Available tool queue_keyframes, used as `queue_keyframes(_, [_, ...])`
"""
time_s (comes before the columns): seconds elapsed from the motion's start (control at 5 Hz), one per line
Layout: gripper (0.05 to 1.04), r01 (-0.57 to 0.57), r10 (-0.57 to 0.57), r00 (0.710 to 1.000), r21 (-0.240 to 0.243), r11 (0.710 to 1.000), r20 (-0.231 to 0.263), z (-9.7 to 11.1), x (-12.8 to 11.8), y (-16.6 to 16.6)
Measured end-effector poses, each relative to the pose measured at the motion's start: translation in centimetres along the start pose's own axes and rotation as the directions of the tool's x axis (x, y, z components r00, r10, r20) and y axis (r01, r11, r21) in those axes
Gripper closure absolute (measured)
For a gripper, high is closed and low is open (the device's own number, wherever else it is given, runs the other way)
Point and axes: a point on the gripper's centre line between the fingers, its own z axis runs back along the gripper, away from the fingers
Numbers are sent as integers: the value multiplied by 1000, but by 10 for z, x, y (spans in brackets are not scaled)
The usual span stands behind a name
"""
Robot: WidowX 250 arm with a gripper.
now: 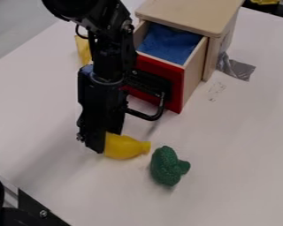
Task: Place the yellow banana inside the drawer
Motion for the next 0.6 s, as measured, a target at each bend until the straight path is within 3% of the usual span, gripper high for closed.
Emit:
queue_keyframes(0.2, [575,32,-31,999,-35,999,17,14,-5,2])
queue_keyframes(0.6, [575,121,-115,992,-167,978,43,61,-11,15])
